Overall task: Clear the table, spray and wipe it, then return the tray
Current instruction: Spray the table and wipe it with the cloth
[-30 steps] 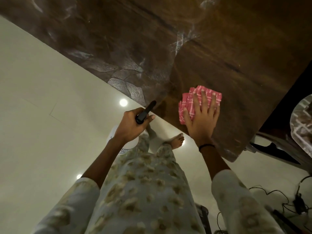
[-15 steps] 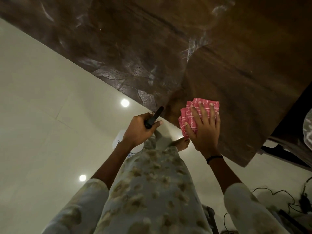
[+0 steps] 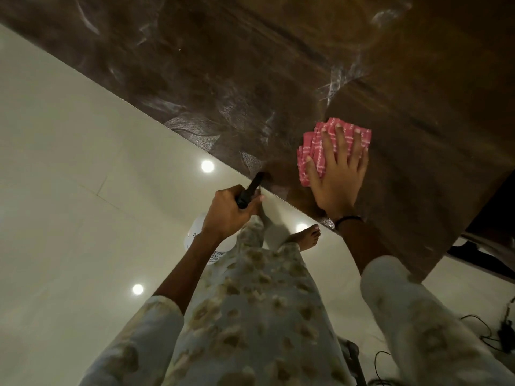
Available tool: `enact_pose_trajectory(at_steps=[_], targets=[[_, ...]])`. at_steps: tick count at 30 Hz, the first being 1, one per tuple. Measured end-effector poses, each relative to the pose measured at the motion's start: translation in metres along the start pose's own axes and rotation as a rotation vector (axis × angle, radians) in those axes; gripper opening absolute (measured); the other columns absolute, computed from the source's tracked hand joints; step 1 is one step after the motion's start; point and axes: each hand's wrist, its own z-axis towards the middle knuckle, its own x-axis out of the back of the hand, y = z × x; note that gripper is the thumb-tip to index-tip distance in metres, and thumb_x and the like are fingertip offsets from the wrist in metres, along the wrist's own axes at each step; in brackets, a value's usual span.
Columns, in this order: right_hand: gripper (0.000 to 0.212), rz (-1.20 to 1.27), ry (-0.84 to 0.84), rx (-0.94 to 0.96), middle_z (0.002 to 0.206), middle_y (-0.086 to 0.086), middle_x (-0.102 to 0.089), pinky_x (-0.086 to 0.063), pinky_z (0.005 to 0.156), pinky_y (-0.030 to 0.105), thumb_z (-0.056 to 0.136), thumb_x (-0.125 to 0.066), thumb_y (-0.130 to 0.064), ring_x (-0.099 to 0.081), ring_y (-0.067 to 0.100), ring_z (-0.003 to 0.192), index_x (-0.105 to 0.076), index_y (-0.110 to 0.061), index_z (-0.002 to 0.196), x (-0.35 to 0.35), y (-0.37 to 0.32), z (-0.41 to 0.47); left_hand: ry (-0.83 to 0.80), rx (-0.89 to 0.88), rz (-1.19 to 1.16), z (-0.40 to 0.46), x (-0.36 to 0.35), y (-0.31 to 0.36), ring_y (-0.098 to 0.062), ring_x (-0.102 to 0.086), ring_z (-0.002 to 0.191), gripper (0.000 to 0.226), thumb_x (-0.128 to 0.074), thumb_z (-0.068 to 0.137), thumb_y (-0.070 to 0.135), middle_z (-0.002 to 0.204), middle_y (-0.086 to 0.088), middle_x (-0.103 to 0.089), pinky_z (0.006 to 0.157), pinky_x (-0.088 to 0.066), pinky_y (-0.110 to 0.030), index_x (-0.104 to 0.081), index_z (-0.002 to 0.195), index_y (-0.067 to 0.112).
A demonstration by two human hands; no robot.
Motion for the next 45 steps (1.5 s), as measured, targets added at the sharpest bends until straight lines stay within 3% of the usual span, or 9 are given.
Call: enact_pose_trajectory(at_steps=[3, 11, 19, 24, 28, 32, 36, 41, 45], targets=[[0.068, 0.036, 0.010, 0.054, 0.156, 0.006, -0.028, -0.016, 0.114, 0.057, 0.091, -0.033, -0.064, -0.020, 0.036, 0.143, -0.030, -0.026, 0.147, -0.006, -0.039, 0.011, 0.077, -0.012, -0.062, 0.001, 0.012, 0.002, -0.023, -0.045, 0.050, 0.042, -0.066, 0.082, 0.046, 0.063, -0.018, -0.058, 0.051, -0.033, -0.019, -0.060, 0.075, 0.005], [0.069, -0.019, -0.034, 0.453, 0.157, 0.003, -0.025, -0.016, 0.116, 0.053, 0.091, -0.035, -0.063, -0.017, 0.030, 0.146, -0.030, -0.025, 0.148, -0.016, -0.040, -0.031, 0.133, -0.037, -0.102, 0.008, 0.041, 0.005, -0.012, -0.040, 0.048, 0.032, -0.067, 0.082, 0.039, 0.057, -0.001, -0.051, 0.051, -0.034, -0.013, -0.061, 0.079, 0.008], [0.068, -0.038, -0.018, 0.108, 0.156, 0.007, -0.026, -0.016, 0.116, 0.054, 0.090, -0.027, -0.064, -0.017, 0.036, 0.144, -0.027, -0.027, 0.148, -0.001, -0.056, 0.020, 0.156, -0.054, -0.093, 0.017, 0.055, 0.001, -0.011, -0.040, 0.049, 0.033, -0.066, 0.083, 0.040, 0.055, 0.000, -0.046, 0.051, -0.033, -0.014, -0.062, 0.079, 0.008], [0.068, -0.026, -0.014, 0.285, 0.157, 0.003, -0.026, -0.018, 0.115, 0.055, 0.090, -0.032, -0.065, -0.019, 0.034, 0.144, -0.028, -0.029, 0.148, -0.015, -0.108, 0.019, 0.164, -0.046, -0.112, 0.019, 0.061, -0.002, -0.010, -0.040, 0.047, 0.033, -0.068, 0.081, 0.038, 0.051, 0.007, -0.042, 0.049, -0.033, -0.012, -0.061, 0.077, 0.006], [0.069, -0.041, -0.039, 0.495, 0.158, 0.003, -0.023, -0.015, 0.117, 0.053, 0.091, -0.037, -0.062, -0.015, 0.030, 0.146, -0.027, -0.027, 0.149, -0.018, -0.074, -0.007, 0.157, -0.034, -0.121, 0.022, 0.069, -0.002, -0.009, -0.040, 0.048, 0.034, -0.068, 0.081, 0.039, 0.052, 0.005, -0.042, 0.050, -0.033, -0.013, -0.061, 0.078, 0.006], [0.067, -0.059, -0.034, 0.327, 0.156, 0.004, -0.027, -0.018, 0.115, 0.053, 0.091, -0.036, -0.061, -0.019, 0.032, 0.144, -0.029, -0.027, 0.148, -0.008, -0.042, -0.002, 0.153, -0.029, -0.142, 0.025, 0.075, -0.002, -0.010, -0.040, 0.050, 0.037, -0.067, 0.081, 0.041, 0.054, 0.002, -0.045, 0.051, -0.033, -0.010, -0.060, 0.078, 0.005], [0.067, -0.017, -0.025, 0.161, 0.156, 0.007, -0.027, -0.017, 0.115, 0.056, 0.091, -0.030, -0.062, -0.019, 0.036, 0.144, -0.028, -0.027, 0.148, -0.003, -0.094, 0.031, 0.154, -0.032, -0.153, 0.030, 0.082, -0.001, -0.011, -0.038, 0.049, 0.040, -0.066, 0.080, 0.045, 0.055, 0.000, -0.046, 0.051, -0.032, -0.013, -0.061, 0.079, 0.005], [0.065, 0.010, -0.038, 0.317, 0.157, 0.003, -0.024, -0.010, 0.118, 0.053, 0.092, -0.029, -0.062, -0.014, 0.032, 0.146, -0.028, -0.028, 0.148, -0.011, -0.137, 0.028, 0.168, -0.067, -0.133, 0.036, 0.088, 0.001, -0.013, -0.036, 0.049, 0.037, -0.068, 0.080, 0.042, 0.053, 0.003, -0.044, 0.049, -0.031, -0.014, -0.061, 0.077, 0.006], [0.064, 0.024, -0.040, 0.446, 0.156, 0.002, -0.027, -0.014, 0.117, 0.052, 0.092, -0.032, -0.059, -0.016, 0.028, 0.146, -0.032, -0.026, 0.147, -0.013, -0.096, 0.001, 0.118, -0.086, -0.118, 0.041, 0.087, 0.014, -0.010, -0.043, 0.048, 0.035, -0.070, 0.080, 0.038, 0.052, 0.008, -0.046, 0.049, -0.033, -0.011, -0.061, 0.077, 0.005]])
